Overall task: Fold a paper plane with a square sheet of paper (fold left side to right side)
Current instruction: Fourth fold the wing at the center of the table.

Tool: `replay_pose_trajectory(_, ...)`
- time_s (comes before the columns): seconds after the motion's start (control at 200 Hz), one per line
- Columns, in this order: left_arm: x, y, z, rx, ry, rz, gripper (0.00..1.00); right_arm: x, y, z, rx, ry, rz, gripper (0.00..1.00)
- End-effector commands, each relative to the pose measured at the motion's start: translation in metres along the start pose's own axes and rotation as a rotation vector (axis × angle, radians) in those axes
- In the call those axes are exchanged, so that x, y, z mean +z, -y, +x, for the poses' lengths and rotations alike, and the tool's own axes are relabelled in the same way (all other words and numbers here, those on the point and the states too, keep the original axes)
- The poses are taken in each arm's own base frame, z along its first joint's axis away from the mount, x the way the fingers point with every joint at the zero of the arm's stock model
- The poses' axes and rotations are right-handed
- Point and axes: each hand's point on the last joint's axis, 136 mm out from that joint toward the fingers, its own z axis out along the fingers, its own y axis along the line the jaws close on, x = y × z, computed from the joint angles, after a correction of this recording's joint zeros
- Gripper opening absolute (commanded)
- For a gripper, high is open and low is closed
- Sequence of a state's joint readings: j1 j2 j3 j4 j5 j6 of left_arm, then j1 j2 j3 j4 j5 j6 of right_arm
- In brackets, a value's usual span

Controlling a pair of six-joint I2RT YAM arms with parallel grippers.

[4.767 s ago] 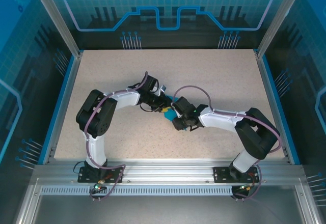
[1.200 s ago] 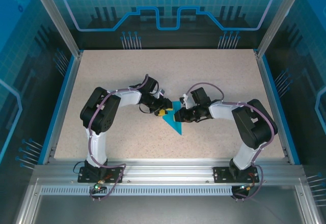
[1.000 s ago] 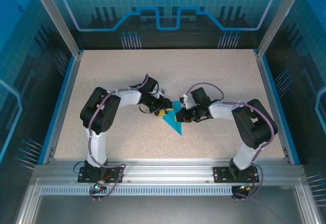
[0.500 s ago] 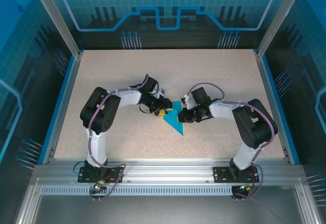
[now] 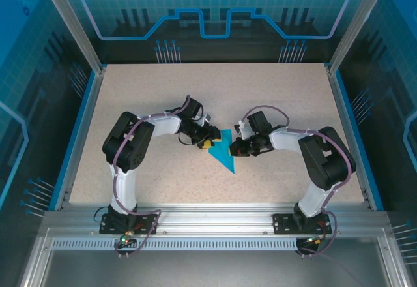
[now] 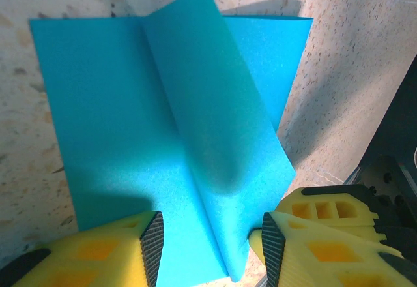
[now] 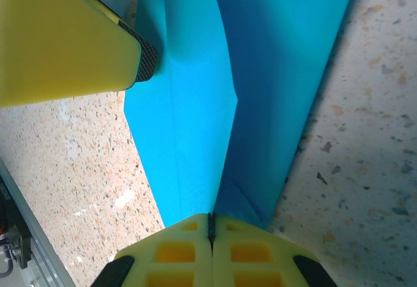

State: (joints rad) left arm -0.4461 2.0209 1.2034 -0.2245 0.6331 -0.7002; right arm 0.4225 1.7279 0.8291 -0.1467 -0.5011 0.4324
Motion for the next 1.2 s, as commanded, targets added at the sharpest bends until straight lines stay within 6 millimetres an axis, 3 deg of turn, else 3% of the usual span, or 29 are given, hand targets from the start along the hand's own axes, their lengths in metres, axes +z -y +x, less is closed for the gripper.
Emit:
replay_pose_trajectory(0.0, 0.01, -0.026, 0.003, -0.021, -0.01, -0.09, 0.47, -0.008, 0.0, -0.008, -0.011, 0.012, 0.009, 0.0)
replay_pose_trajectory(1.195, 0.01, -0.026, 0.003, -0.022, -0.012, -0.09, 0.48, 0.003, 0.028, 0.005, 0.044, -0.055, 0.1, 0.0)
